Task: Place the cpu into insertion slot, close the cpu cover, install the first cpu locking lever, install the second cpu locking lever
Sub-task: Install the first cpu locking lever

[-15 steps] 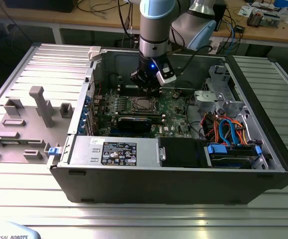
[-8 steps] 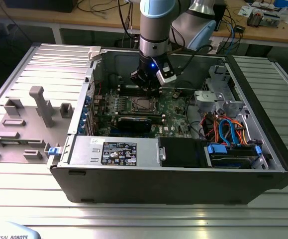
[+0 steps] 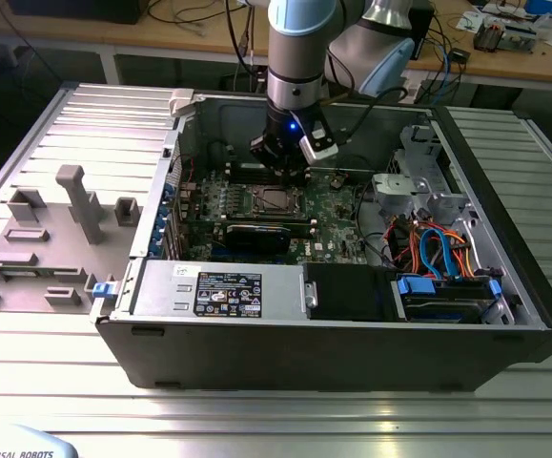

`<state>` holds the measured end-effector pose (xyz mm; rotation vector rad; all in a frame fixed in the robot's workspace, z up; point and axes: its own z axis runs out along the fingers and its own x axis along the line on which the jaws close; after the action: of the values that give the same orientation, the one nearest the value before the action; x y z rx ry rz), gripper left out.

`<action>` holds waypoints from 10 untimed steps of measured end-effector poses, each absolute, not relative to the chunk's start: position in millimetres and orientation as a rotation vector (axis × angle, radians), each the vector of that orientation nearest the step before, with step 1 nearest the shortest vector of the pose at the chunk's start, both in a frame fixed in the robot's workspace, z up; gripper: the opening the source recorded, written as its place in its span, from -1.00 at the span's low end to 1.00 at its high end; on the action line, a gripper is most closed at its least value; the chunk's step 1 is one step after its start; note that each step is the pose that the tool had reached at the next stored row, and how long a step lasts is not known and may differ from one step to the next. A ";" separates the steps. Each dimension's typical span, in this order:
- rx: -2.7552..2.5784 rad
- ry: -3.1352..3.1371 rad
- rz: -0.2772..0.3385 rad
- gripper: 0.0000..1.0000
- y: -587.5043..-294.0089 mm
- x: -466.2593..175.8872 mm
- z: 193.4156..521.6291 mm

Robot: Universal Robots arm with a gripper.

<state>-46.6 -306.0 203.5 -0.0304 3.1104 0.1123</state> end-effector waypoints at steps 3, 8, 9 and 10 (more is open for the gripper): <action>-0.030 3.110 0.109 -0.79 -306.2 -46.6 202.5; -0.030 3.110 0.110 -0.79 -306.4 -46.5 203.3; -0.030 3.110 0.111 -0.79 -306.4 -46.5 203.5; -0.030 3.110 0.111 -0.79 -306.5 -46.5 203.8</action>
<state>-46.5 -306.5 203.8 -0.0300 3.1099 0.1105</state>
